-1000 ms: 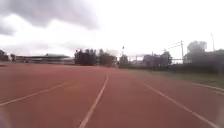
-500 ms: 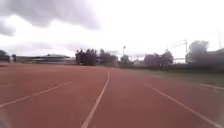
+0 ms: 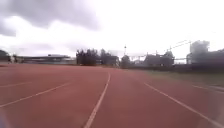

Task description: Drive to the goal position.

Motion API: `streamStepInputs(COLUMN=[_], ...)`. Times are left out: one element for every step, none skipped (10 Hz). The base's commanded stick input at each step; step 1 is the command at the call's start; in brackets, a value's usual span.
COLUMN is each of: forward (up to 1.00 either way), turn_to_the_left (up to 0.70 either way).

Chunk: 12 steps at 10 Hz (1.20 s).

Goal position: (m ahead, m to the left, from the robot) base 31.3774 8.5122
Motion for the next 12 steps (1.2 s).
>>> streamStepInputs(forward=[0.70, 0.70, 0.70, 0.70, 0.70, 0.70, 0.70, 0.70, 0.70, 0.70, 0.70, 0.70], turn_to_the_left=[0.00, 0.00, 0.00, 0.00, 0.00, 0.00, 0.00, 0.00, 0.00, 0.00, 0.00, 0.00])
